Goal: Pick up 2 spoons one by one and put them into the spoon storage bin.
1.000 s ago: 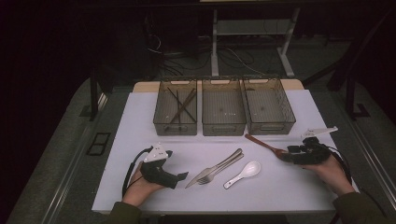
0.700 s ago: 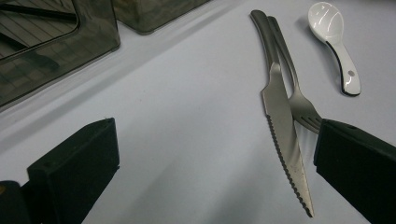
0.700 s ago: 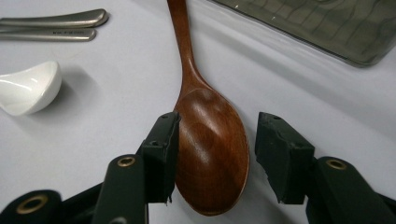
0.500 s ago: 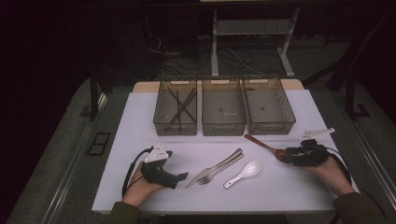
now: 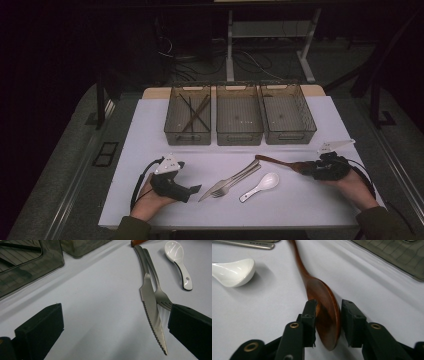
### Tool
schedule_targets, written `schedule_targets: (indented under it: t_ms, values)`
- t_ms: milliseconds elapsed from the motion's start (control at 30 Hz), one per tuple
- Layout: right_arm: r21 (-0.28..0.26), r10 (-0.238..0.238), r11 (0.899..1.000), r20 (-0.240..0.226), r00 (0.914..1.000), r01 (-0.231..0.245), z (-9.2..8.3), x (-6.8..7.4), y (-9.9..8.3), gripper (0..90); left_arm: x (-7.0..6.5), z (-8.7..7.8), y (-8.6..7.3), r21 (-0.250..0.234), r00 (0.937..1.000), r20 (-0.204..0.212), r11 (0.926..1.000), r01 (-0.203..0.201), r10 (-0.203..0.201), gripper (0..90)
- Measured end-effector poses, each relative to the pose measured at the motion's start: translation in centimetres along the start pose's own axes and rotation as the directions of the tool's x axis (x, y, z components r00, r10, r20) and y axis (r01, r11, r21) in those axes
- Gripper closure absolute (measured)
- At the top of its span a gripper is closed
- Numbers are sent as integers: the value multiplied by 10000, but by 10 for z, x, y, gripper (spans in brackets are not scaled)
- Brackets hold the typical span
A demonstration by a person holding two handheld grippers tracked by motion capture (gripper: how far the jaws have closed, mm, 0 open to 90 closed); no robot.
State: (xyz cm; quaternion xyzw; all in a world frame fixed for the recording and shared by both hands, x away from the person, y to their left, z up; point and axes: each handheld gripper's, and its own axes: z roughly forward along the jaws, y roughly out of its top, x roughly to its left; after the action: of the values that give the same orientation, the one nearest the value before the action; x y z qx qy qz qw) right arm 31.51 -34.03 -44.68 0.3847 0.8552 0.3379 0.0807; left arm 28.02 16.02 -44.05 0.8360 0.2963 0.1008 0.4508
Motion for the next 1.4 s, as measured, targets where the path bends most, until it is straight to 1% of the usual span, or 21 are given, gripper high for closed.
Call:
schedule_targets:
  t_ms: [200, 433, 667, 833, 933, 1000, 1100, 1233, 1267, 1400]
  values:
    - [27, -61, 10000, -209, 9998, 62, 0, 1, 0, 732, 0, 0, 0, 16, 10000, 12, 10000, -15, 15, 0]
    - [5, -134, 9999, -342, 9993, 134, 0, 1, -1, 781, 0, 0, 0, 25, 10000, 17, 10000, -28, 28, 0]
    - [-40, -75, 10000, -497, 9987, 73, 0, -1, -2, 787, 0, 0, 0, 17, 10000, 45, 10000, -44, 44, 0]
    - [-155, 215, 9996, -698, 9973, -226, 0, -4, -4, 792, 0, 1, 0, 57, 9999, 53, 9999, -102, 101, 0]
    - [-182, 314, 9993, -684, 9972, -327, 0, -4, -4, 796, 0, 1, 0, 63, 9999, 63, 9999, -112, 112, 0]
    - [-234, 282, 9993, -637, 9976, -298, -1, -4, -3, 797, 0, 1, 0, 71, 9999, 73, 9999, -125, 125, 0]
    - [-505, 304, 9982, -550, 9980, -332, -4, -5, -3, 798, 0, 1, 0, 69, 9999, 80, 9999, -128, 127, 0]
    - [-849, 419, 9953, -596, 9973, -468, -8, -6, -2, 798, 0, 1, 0, 51, 9999, 111, 9999, -110, 110, 0]
    - [-844, 561, 9945, -650, 9963, -615, -10, -5, -2, 798, 0, 1, 0, 45, 9999, 115, 9999, -116, 115, 0]
    - [-1143, 511, 9917, -649, 9966, -583, -14, -6, -1, 798, 0, 0, 0, 30, 9999, 106, 10000, -95, 95, 0]
